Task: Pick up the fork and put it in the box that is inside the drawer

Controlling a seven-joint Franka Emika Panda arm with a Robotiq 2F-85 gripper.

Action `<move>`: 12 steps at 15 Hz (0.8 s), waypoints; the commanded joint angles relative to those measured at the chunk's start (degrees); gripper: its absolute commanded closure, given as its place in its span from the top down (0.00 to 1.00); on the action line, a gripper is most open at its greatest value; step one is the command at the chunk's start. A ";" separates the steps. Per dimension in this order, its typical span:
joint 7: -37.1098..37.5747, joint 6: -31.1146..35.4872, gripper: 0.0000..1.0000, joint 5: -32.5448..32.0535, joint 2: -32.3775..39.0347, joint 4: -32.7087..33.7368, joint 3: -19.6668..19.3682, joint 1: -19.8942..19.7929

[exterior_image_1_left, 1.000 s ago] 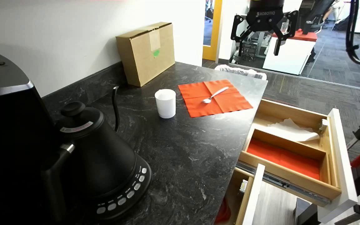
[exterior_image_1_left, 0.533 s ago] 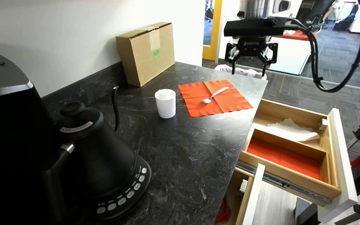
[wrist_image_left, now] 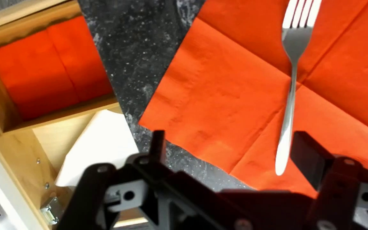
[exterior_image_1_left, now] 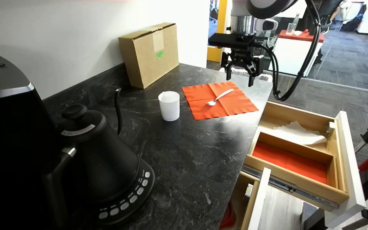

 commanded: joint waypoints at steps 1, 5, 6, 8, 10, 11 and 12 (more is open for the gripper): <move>4.96 1.98 1.00 1.46 2.83 3.84 -1.87 1.10; 6.06 1.54 1.00 1.18 5.93 7.78 -2.35 0.81; 6.18 1.29 1.00 1.25 6.98 8.93 -2.34 0.75; 5.78 0.55 1.00 1.34 9.00 10.88 -2.08 0.61; 6.16 -0.51 1.00 1.53 10.67 12.30 -2.15 0.71; 6.20 -1.05 1.00 1.71 10.89 12.56 -2.12 0.71; 4.29 0.90 1.00 1.15 9.81 10.47 -2.08 0.60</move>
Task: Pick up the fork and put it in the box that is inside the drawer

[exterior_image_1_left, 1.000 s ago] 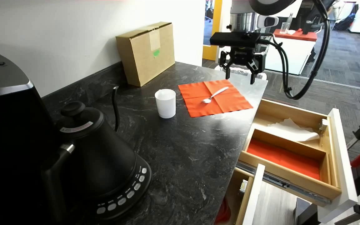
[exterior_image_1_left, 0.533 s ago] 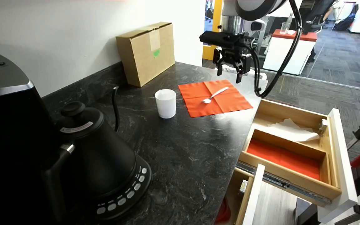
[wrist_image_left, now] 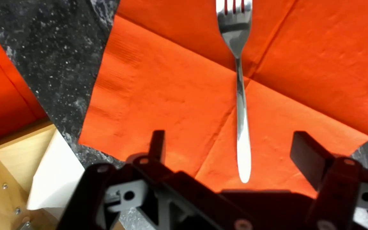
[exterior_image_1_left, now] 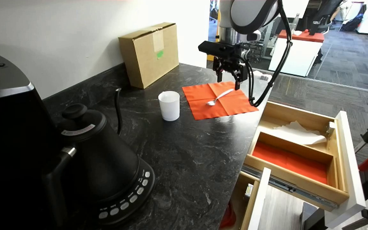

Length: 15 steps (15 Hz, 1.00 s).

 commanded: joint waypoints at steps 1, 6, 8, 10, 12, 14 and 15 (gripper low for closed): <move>-0.34 -0.18 1.00 0.67 0.75 0.64 -0.54 0.47; 1.96 1.00 1.00 -0.72 -0.33 -2.24 -2.67 1.74; 3.13 0.90 1.00 -1.68 0.83 -1.71 -4.22 2.66; 3.48 1.31 1.00 -2.50 1.14 -1.57 -5.07 3.29; 3.57 1.41 1.00 -2.79 1.49 -1.43 -5.32 3.46; 2.82 1.64 1.00 -2.69 1.74 -1.40 -5.03 3.30; 1.78 2.18 1.00 -2.48 1.81 -1.47 -4.52 2.97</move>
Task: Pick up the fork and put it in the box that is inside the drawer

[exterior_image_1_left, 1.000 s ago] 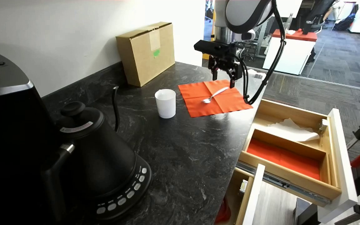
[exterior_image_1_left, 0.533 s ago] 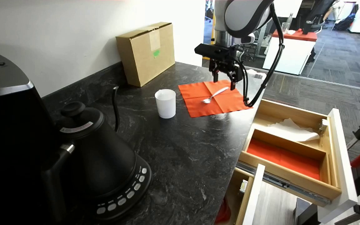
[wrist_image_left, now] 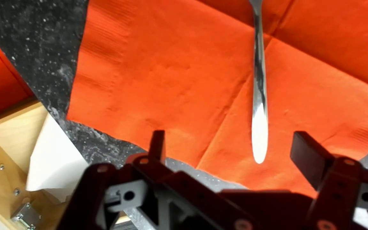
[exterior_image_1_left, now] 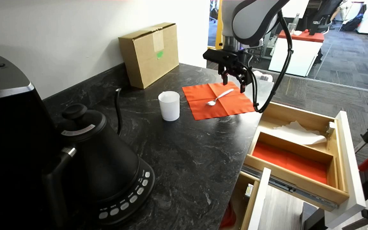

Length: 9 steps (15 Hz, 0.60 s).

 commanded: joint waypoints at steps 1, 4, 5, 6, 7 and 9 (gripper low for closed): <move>0.02 2.76 1.00 -0.66 -0.14 -1.05 0.02 0.31; -1.11 6.35 1.00 -1.35 0.67 -0.91 -0.11 0.69; -1.38 7.22 1.00 -1.69 0.93 -0.83 -0.21 0.88; -1.87 7.94 1.00 -1.80 1.24 -0.72 -0.11 0.87; -2.55 8.47 1.00 -1.75 1.56 -0.59 0.08 0.77; -4.08 9.33 1.00 -0.86 2.67 0.03 0.85 0.17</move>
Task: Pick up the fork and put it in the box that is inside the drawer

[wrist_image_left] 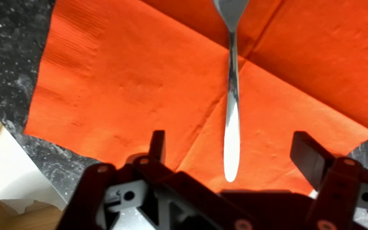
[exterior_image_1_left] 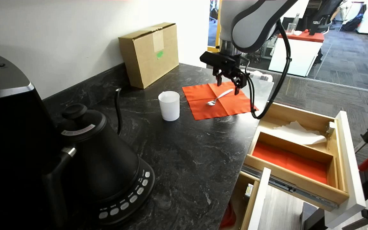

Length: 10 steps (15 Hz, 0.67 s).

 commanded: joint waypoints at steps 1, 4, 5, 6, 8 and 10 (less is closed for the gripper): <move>-2.35 2.38 1.00 0.24 1.75 0.78 0.65 -0.43; -3.48 2.47 1.00 0.18 3.06 2.19 0.58 -0.10; -3.88 2.49 1.00 0.28 3.35 2.53 0.64 -0.11; -4.16 2.34 1.00 0.42 3.72 2.98 0.69 -0.14; -4.61 2.05 1.00 0.64 4.22 3.52 0.83 -0.28; -5.02 1.84 1.00 0.86 4.42 3.81 0.84 -0.38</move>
